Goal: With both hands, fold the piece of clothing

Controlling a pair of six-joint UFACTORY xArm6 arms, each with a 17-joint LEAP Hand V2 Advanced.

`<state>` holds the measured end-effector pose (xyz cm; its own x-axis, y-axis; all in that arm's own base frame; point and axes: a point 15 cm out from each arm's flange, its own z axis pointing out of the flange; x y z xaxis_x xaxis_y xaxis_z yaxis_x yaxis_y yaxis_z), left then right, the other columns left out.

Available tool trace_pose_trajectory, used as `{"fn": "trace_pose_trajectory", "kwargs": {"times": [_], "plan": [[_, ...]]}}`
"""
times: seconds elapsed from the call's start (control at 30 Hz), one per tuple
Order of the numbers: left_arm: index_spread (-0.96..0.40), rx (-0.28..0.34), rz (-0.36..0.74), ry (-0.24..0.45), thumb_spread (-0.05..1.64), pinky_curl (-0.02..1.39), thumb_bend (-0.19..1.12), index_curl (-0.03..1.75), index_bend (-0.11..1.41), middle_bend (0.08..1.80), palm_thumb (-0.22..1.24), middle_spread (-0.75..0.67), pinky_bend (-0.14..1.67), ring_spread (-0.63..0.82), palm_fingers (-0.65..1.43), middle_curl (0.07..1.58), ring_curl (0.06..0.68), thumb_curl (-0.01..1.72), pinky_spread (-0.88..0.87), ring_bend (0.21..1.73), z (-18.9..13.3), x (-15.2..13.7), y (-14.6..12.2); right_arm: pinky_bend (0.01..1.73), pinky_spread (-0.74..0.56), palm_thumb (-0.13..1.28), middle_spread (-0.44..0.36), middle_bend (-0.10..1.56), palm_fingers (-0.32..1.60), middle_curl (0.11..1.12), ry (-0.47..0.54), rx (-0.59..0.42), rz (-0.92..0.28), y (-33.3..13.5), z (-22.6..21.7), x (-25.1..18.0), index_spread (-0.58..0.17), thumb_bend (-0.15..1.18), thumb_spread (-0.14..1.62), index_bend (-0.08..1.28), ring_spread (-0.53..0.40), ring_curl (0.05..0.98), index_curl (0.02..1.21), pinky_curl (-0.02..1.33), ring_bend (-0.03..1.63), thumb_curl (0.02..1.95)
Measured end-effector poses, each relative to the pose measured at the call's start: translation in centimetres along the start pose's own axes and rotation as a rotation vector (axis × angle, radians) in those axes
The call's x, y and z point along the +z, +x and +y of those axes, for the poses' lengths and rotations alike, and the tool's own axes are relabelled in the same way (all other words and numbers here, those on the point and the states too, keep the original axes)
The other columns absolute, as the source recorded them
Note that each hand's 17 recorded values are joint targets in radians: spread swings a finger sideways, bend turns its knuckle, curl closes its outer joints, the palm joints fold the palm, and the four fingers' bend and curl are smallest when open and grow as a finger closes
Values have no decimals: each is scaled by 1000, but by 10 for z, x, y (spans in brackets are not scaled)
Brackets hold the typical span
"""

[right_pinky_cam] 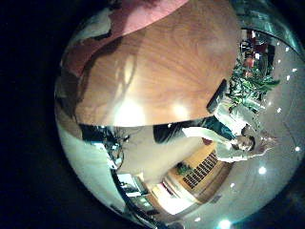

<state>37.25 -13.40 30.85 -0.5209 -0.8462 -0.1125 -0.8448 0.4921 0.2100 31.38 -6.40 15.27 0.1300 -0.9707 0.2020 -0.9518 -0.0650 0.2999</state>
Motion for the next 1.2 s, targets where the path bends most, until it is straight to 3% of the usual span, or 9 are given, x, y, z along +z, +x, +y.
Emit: {"fn": "trace_pose_trajectory", "kwargs": {"times": [0.23,0.5,1.2], "plan": [[-739,-10,6,0,1041,538,-18,1456,213,868,819,-643,1161,-493,1134,1032,480,540,-640,1289,4,-4,-5,1269,-328,824,-302,910,1206,742,83,12,1,3,-13,-13,-474,-10,1050,682,-279,520,579,453,1213,415],[-734,-14,8,-4,1047,538,-18,1462,210,865,815,-645,1160,-493,1135,1034,481,538,-641,1288,8,-8,-7,1373,-252,926,-239,1105,1133,840,178,27,2,11,-20,-36,-409,7,1126,932,-256,604,764,543,1316,462],[-716,-22,15,-6,1051,538,-17,1481,209,861,817,-650,1159,-493,1136,1038,481,536,-642,1286,31,-14,-15,1391,-197,936,-177,1201,1043,879,307,91,15,30,9,-94,-345,-13,1226,979,-242,709,921,682,1361,539]]}}
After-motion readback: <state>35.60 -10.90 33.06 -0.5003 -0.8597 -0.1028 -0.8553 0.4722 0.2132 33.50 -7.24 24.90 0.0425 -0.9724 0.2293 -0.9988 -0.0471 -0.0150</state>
